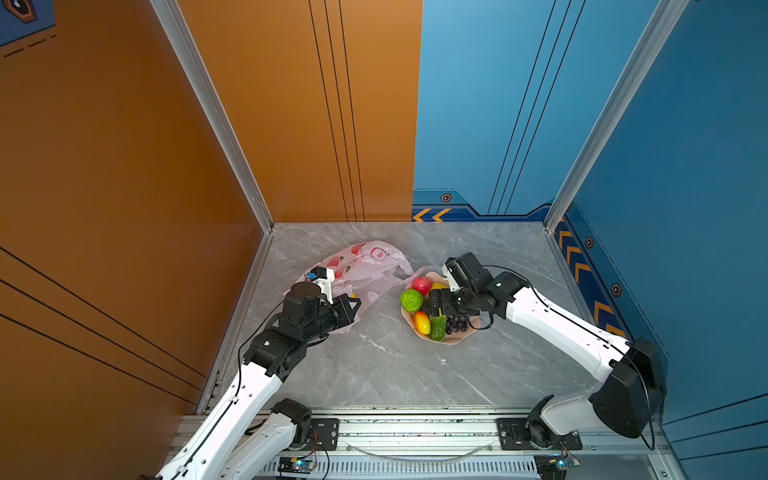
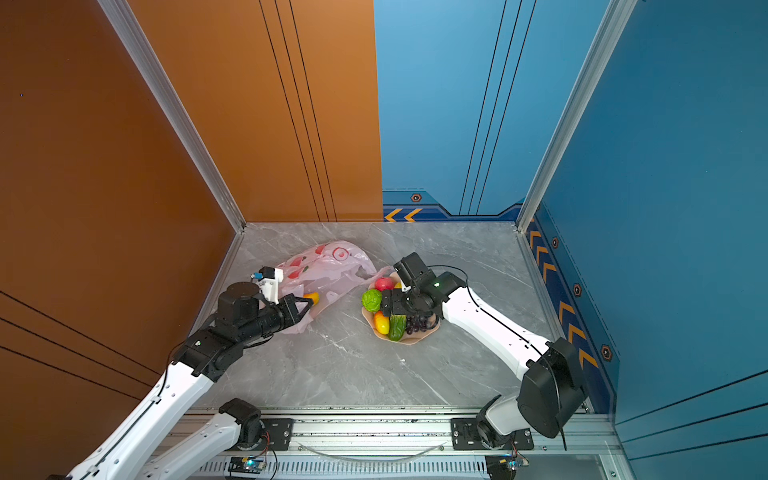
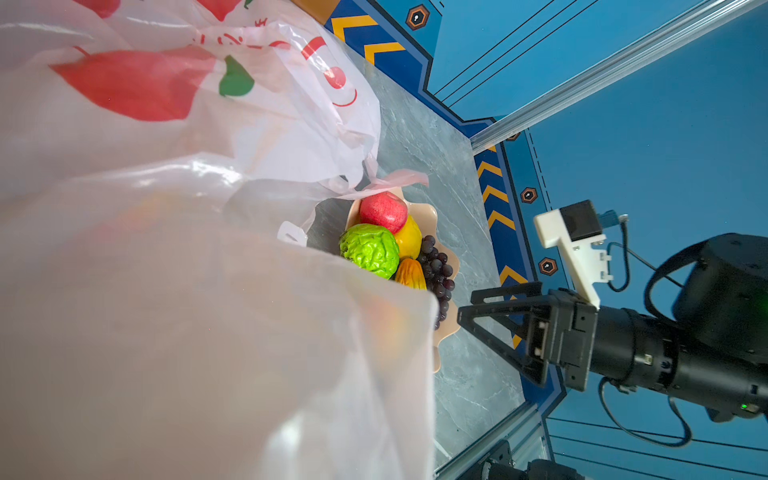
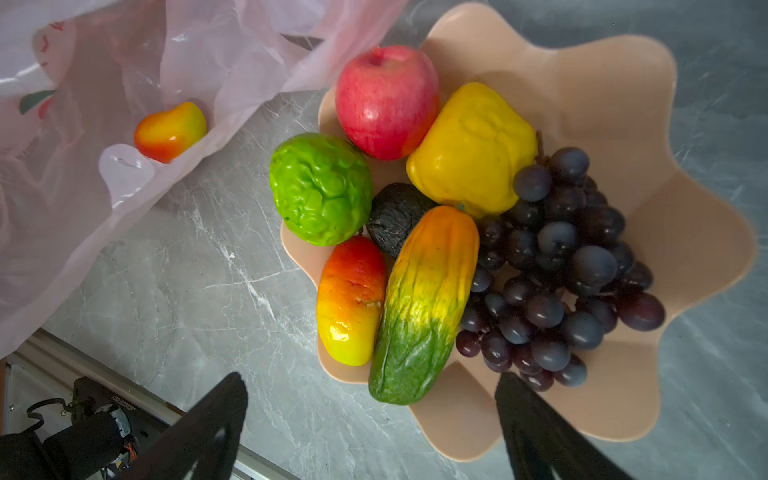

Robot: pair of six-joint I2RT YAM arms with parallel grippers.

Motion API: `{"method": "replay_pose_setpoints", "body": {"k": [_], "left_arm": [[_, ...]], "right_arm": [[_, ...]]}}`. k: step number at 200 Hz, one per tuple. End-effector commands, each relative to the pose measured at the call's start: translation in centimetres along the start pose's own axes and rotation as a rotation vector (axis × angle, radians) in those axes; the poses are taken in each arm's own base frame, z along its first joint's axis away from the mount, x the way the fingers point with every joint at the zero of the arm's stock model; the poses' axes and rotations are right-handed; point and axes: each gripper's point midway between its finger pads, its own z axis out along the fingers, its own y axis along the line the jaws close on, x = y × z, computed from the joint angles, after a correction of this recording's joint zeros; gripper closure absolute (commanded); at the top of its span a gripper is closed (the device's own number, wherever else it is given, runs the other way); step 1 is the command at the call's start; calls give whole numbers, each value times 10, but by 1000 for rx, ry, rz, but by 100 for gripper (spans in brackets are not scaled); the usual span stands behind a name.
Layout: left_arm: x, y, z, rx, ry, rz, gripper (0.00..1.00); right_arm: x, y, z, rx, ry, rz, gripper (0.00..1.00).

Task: Place the fruits into the plastic bag
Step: 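Lower the right gripper onto the orange-green papaya and close on it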

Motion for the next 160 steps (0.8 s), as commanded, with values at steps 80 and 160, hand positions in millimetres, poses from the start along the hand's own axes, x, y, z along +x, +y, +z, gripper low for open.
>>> {"method": "replay_pose_setpoints", "body": {"k": [80,160], "left_arm": [[-5,4,-3,-15,-21,-16,100],[-8,-6,-4,41,-23,-17,100]], "right_arm": [[18,-21,30,61,47,68,20],[19,-18,46,39,71,98,29]]}}
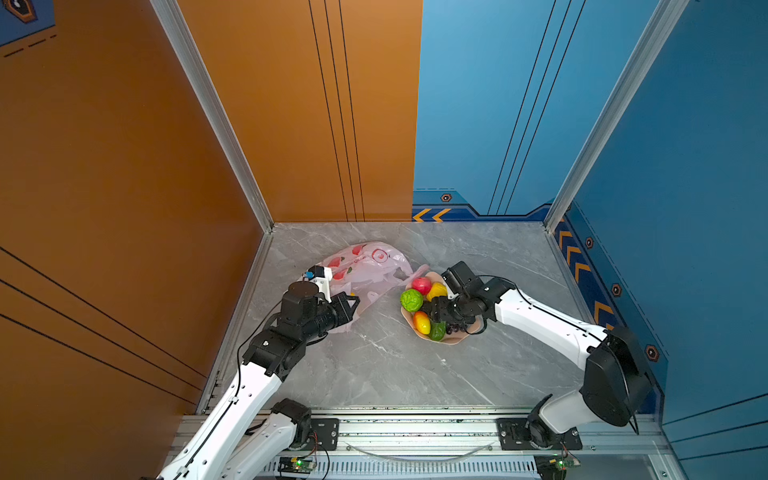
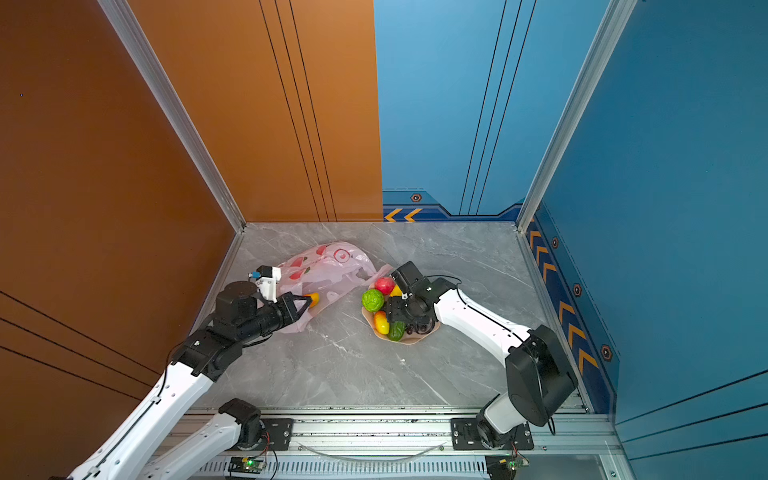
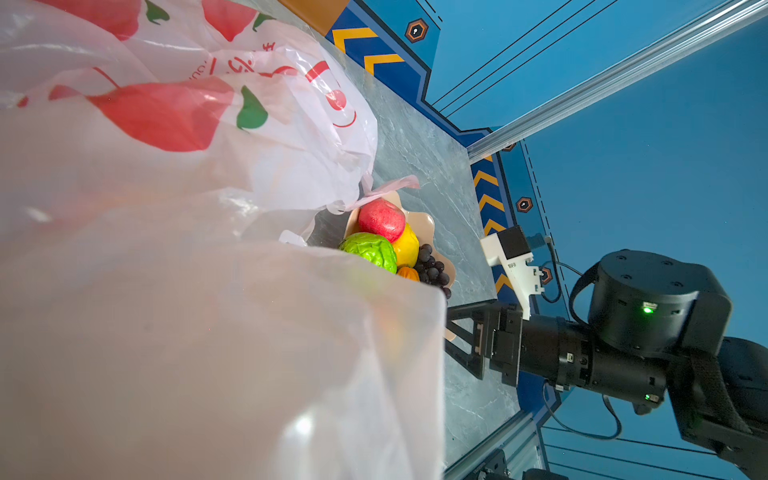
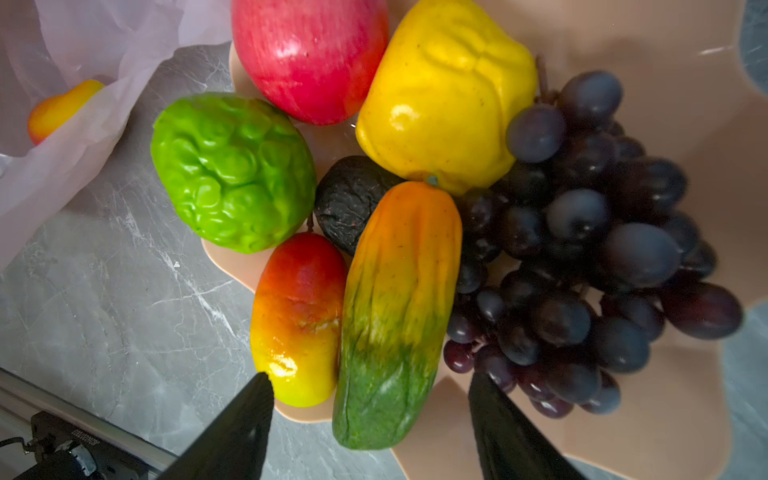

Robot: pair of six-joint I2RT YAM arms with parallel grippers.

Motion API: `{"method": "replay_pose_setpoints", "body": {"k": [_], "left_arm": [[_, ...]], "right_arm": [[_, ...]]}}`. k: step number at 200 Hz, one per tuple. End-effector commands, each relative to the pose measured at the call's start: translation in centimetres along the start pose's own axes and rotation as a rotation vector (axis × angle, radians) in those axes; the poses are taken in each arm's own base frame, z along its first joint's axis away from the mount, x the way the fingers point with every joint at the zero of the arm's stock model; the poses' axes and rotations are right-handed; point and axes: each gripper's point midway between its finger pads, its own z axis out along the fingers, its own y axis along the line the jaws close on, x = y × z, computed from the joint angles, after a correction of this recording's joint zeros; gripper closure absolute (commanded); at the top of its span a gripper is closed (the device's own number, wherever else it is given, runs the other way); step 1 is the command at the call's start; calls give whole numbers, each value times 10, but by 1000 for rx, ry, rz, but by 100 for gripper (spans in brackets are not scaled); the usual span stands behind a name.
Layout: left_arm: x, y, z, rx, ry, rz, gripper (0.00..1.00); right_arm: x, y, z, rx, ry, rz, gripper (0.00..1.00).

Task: Place the fruits into the plastic bag
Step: 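Lower the right gripper onto the orange-green papaya and close on it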

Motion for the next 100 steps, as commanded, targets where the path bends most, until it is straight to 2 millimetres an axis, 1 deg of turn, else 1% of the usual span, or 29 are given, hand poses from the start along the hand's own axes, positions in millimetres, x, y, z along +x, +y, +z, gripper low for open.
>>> {"method": "replay_pose_setpoints", "body": {"k": [1,37,100], "left_arm": [[-2,-6,-3,36,-7,-2,100],[-4,-7,-5,37,-13,-6,100],[-4,-7,-4,38,-12,-14,100]], "right_arm": [[2,-1,8,-4,17,25,29],[3,-2,15,-4,31,33,33],[2,-14,22,26,34,58,41]]}}
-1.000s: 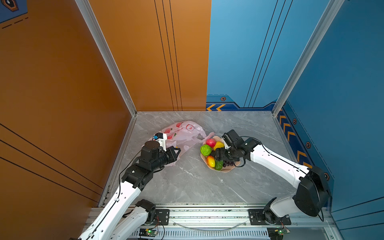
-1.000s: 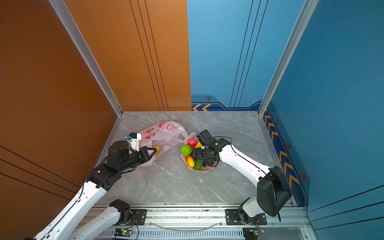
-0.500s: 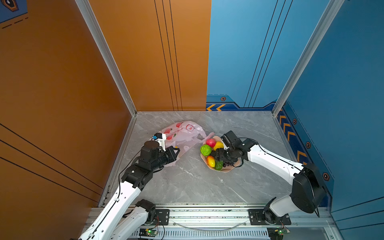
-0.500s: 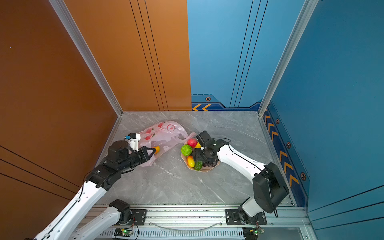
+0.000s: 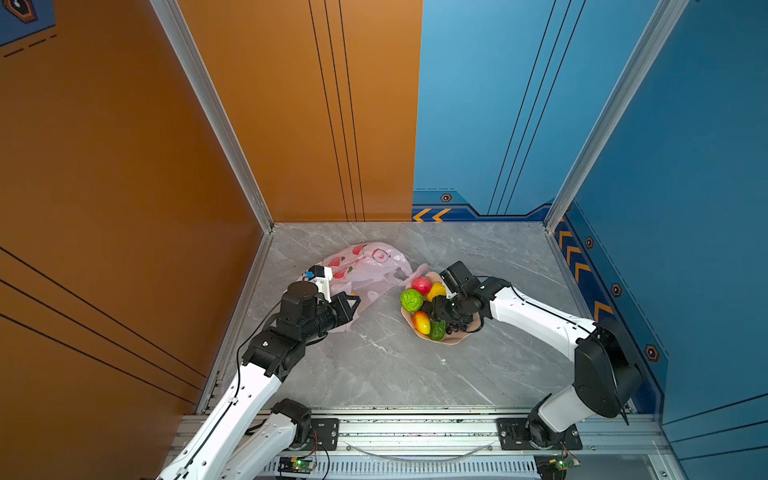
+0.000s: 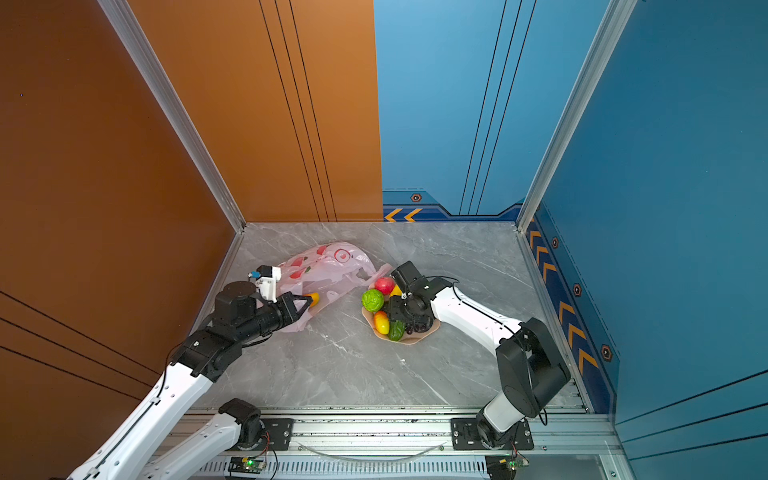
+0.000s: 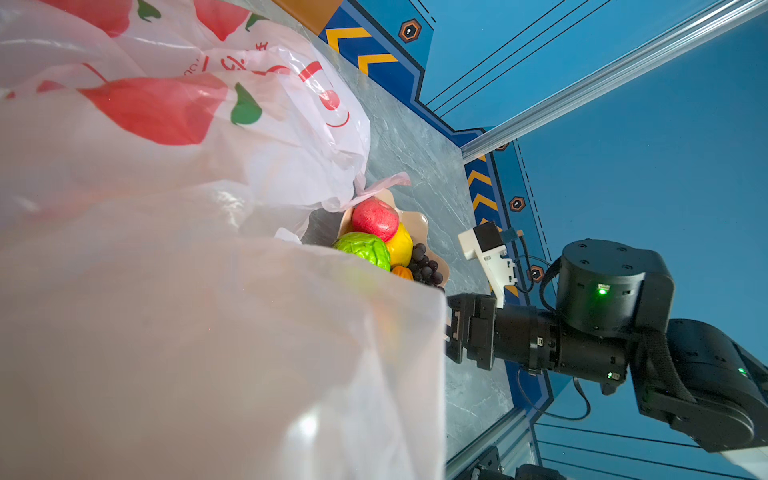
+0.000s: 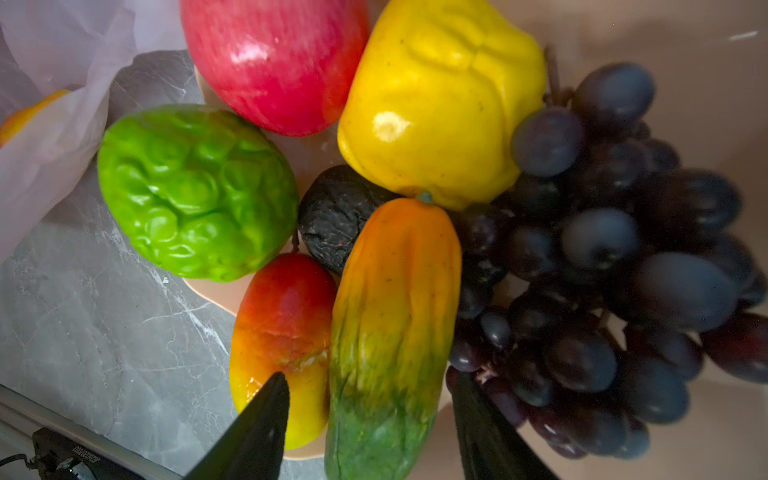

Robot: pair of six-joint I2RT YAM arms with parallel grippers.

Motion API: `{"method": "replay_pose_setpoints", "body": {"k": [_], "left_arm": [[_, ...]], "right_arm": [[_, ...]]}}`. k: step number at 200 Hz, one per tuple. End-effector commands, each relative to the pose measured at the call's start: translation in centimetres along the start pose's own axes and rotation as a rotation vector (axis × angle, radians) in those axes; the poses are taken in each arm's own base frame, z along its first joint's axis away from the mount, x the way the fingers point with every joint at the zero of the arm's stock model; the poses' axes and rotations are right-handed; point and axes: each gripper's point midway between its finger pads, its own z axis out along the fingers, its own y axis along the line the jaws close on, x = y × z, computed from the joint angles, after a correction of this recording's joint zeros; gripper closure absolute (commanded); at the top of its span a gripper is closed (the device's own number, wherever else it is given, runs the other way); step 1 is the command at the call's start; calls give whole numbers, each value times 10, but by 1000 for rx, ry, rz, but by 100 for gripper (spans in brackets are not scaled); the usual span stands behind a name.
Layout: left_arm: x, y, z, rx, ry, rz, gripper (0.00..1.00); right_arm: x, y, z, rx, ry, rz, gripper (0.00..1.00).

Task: Place the fruits into the plastic bag
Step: 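Lower the right gripper onto the orange-green papaya and close on it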

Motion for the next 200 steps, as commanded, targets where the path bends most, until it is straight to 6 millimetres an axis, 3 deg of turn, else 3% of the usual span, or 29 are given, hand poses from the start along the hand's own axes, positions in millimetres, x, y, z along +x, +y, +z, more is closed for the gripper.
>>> {"method": "replay_pose_setpoints", "body": {"k": [1,144,200], "left_arm": [[-3,-4,-3,24,-11,-6,100],[-4,-5,1,36,-9,-4,100],[-6,-7,0,41,-13,-3,100]], "right_arm": [[3,-8,7,20,12,22,41],[-2,-7,29,36,39,30,46],[-6,-6,24,32,18,31,53]]}}
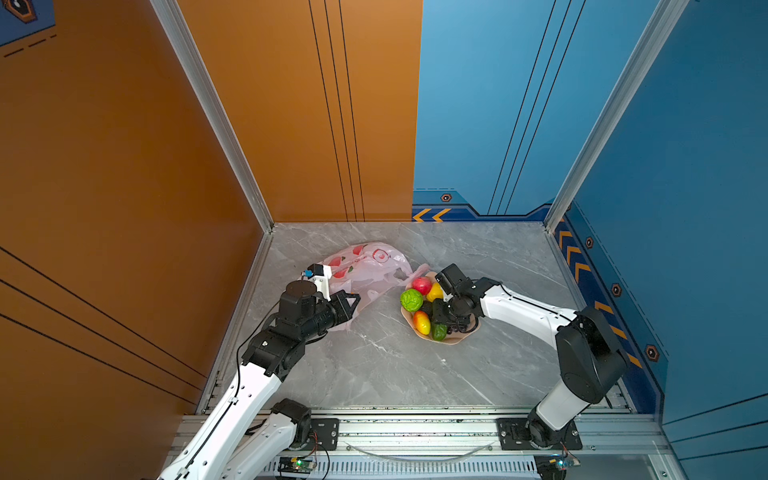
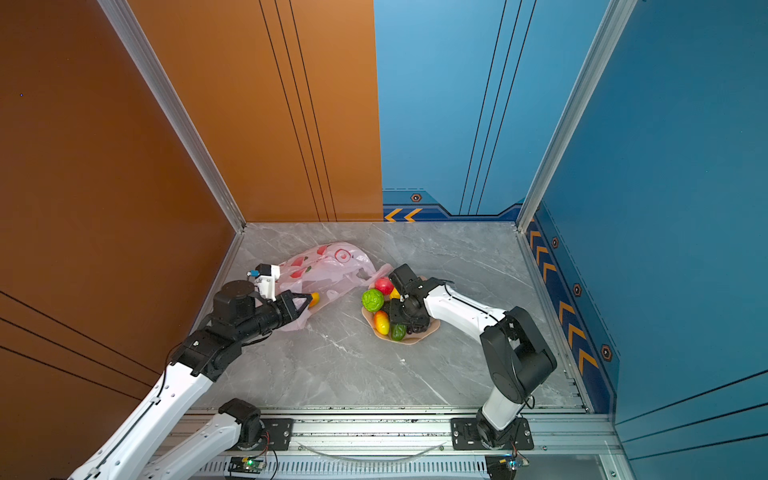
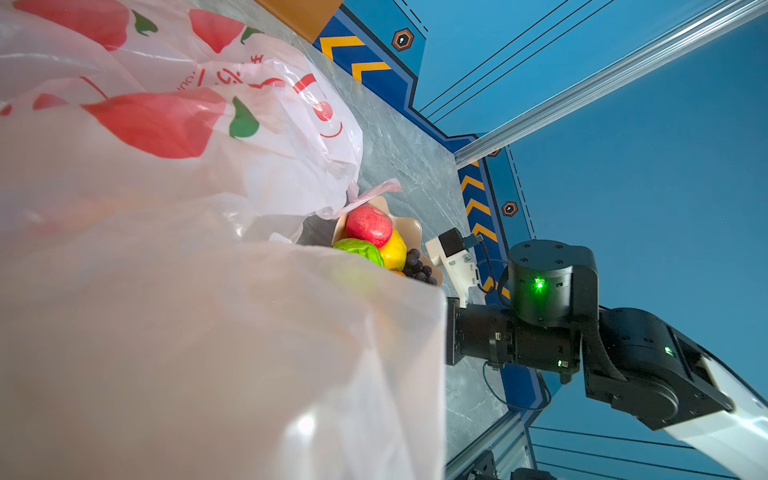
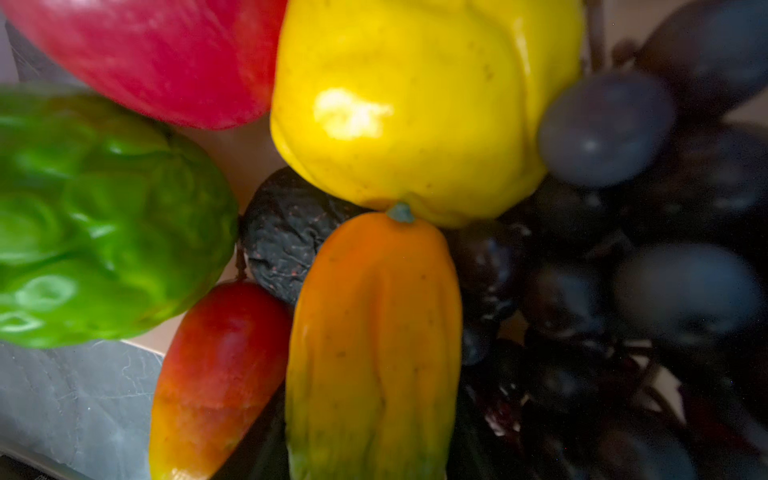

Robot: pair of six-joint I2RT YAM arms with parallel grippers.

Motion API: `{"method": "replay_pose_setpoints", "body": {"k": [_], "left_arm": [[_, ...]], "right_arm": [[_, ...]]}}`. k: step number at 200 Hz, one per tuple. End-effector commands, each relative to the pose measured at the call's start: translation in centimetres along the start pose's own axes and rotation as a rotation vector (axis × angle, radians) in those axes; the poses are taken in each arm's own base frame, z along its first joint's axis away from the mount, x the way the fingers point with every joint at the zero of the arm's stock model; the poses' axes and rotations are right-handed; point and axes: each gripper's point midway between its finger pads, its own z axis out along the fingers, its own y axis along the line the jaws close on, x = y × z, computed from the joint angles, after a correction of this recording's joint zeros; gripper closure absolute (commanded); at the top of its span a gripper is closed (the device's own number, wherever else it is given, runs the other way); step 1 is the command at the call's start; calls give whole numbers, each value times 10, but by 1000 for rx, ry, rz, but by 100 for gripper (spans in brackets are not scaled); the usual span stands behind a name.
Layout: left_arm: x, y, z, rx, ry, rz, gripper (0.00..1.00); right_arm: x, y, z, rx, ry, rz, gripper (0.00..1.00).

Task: Place the fruits into the plastic bag
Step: 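Lower the right gripper onto the orange-green papaya and close on it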

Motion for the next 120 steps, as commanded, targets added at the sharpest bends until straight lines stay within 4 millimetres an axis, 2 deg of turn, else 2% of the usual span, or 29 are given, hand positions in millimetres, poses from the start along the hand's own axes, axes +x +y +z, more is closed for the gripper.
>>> {"method": "replay_pose_setpoints", "body": {"k": [1,66,120], "left_arm": [[-1,-3,0,23,1,-4,100],[-1,-3,0,26,-2,-7,100],[0,-2,1,25,1,-8,100]], "right_arm": [[-10,3,-5,-8,-32,18,53],[-12,4,-15,-16,-52,14,60],[-21,4,-43,-14,-106,1,61]]}}
